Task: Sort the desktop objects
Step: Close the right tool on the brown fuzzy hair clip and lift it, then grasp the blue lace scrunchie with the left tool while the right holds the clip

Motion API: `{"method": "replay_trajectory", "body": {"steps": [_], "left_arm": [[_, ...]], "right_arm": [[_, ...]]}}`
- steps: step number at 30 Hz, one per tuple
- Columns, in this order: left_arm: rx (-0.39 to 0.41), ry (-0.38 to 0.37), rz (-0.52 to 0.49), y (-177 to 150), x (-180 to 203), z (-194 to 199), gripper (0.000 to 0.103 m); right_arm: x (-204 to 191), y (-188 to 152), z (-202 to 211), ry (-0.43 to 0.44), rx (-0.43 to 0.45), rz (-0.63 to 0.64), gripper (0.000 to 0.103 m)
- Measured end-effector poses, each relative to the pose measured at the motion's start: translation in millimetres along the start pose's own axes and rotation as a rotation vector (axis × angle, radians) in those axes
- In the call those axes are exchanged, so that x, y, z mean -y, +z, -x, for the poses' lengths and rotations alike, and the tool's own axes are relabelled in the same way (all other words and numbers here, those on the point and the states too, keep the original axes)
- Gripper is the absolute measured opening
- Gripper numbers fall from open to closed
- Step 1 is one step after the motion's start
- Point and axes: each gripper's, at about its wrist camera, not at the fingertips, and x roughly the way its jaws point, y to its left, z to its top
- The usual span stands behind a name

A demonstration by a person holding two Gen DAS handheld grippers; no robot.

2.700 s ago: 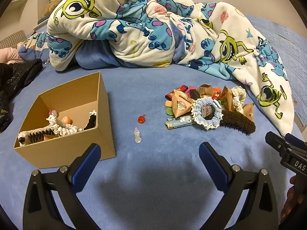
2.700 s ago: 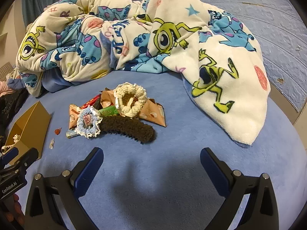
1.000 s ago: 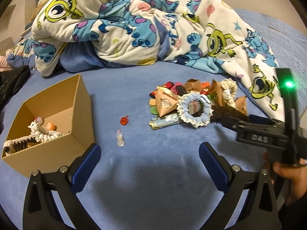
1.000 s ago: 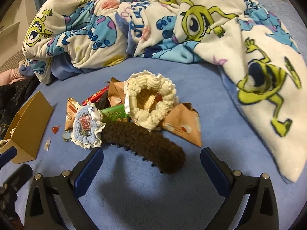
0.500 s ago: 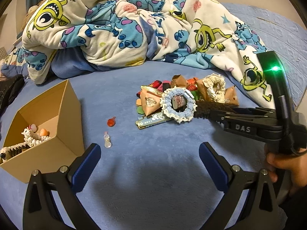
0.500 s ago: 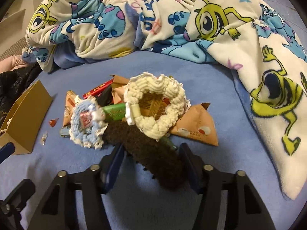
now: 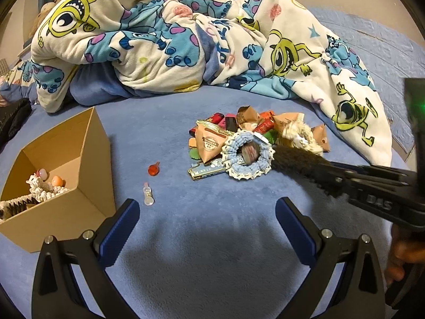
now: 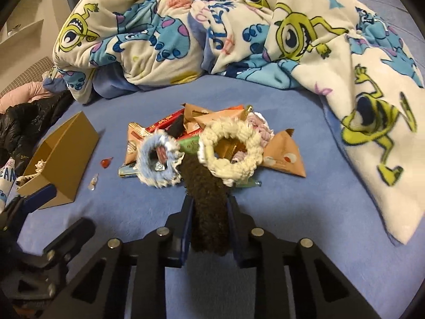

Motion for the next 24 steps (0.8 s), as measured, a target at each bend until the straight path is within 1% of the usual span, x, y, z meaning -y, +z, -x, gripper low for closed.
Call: {"method": "replay_trajectory", "body": {"steps": [3, 5, 8, 9, 12, 14, 16, 18, 20, 22, 23, 24], "left_arm": [[0.022, -0.050, -0.009, 2.0, 0.5, 2.3, 0.103], [0.039, -0.102, -0.021, 5.2, 4.5, 2.3, 0.103], [0.065, -0.204, -0.069, 9.5, 16.9, -0.7, 0.103], [0.064, -0.223, -0.087, 10.7, 21.2, -3.9, 0.103], [0.060, -0.251, -0.106, 15.1, 30.4, -16.8, 0.103], [0.040, -0.276, -0.089, 19.1, 32.2, -32.4, 0.103], [0.038, -0.302, -0.077, 20.2, 33.5, -43.6, 0.102], [0.016, -0.295, -0.081, 23.1, 33.8, -57.1, 0.102], [-0.028, -0.296, -0.069, 29.5, 31.2, -74.2, 0.094], [-0.077, -0.303, -0.016, 36.4, 23.0, -93.0, 0.078], [-0.078, -0.302, 0.001, 38.2, 20.2, -96.3, 0.076], [-0.065, -0.305, 0.011, 41.7, 18.1, -97.7, 0.070]], "right_arm": [[4.3, -4.4, 17.7, 0.007, 0.002, -0.032, 0.024], [7.6, -5.9, 31.0, 0.012, 0.009, -0.052, 0.024], [18.7, -10.7, 58.2, 0.040, 0.032, -0.106, 0.024], [24.2, -12.7, 67.9, 0.047, 0.044, -0.126, 0.024], [41.6, -15.4, 94.4, 0.051, 0.082, -0.170, 0.024], [49.8, -13.1, 103.3, 0.050, 0.104, -0.188, 0.024], [58.5, -11.9, 110.3, 0.043, 0.123, -0.204, 0.024], [67.5, -12.9, 113.6, 0.037, 0.128, -0.218, 0.024], [74.3, -15.1, 114.9, 0.039, 0.131, -0.231, 0.024], [81.2, -17.3, 117.4, 0.040, 0.135, -0.243, 0.024], [83.5, -17.2, 118.8, 0.042, 0.138, -0.247, 0.024], [85.1, -17.5, 120.2, 0.045, 0.143, -0.249, 0.024]]}}
